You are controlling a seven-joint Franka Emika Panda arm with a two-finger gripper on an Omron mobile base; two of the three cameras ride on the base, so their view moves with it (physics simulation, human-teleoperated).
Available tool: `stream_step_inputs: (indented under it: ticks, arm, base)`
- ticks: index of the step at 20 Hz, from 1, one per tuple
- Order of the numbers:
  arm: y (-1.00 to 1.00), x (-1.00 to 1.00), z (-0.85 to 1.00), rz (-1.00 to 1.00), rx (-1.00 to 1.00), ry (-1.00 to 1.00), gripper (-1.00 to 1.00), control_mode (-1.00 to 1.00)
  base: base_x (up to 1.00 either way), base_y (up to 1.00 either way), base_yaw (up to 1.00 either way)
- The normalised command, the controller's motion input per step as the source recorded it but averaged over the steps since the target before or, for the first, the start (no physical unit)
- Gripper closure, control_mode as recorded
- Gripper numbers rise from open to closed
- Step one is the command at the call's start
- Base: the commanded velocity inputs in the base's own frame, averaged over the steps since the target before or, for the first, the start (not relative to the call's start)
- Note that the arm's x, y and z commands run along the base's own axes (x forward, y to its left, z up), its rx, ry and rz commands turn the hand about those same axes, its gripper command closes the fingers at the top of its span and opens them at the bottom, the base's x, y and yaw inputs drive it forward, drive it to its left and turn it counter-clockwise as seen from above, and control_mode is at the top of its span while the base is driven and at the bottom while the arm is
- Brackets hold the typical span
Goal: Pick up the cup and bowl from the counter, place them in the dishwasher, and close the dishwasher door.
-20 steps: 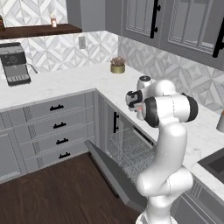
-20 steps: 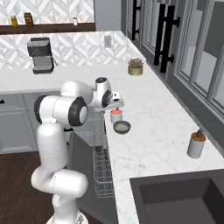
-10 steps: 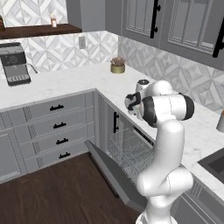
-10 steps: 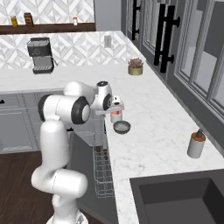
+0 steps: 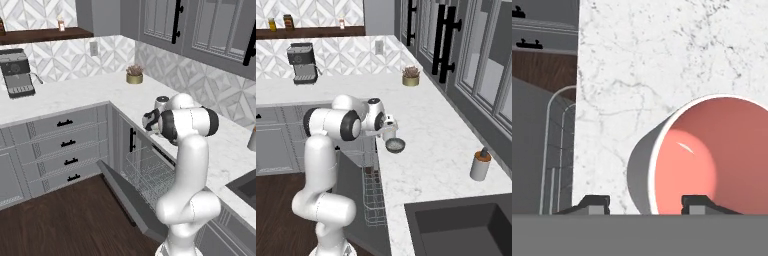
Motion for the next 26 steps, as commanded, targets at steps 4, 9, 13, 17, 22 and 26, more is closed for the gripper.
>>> stream_step_inputs:
  ticks: [4, 9, 13, 17, 22, 26]
  arm:
    - [0.00, 0.00, -0.01, 0.00, 0.00, 0.00, 1.00, -1.00]
    - [0.27, -0.25, 0.00, 0.00, 0.00, 0.00, 1.00, -1.00]
    - [0.76, -0.39, 0.00, 0.00, 0.00, 0.00, 1.00, -1.00]
    - [0.74, -0.72, 0.00, 0.00, 0.00, 0.00, 1.00, -1.00]
    - [0.32, -1.00, 0.00, -0.02, 0.00, -0.05, 1.00, -1.00]
    - [0.00, -0.89, -0.11, -0.15, 0.00, -0.02, 1.00, -1.00]
  base:
    - [0.00, 0.00, 0.00]
    - [0.00, 0.00, 0.00]
    - [0.00, 0.00, 0.00]
    - [0.00, 0.00, 0.00]
    - [0.00, 0.00, 0.00]
    - [0.00, 0.00, 0.00]
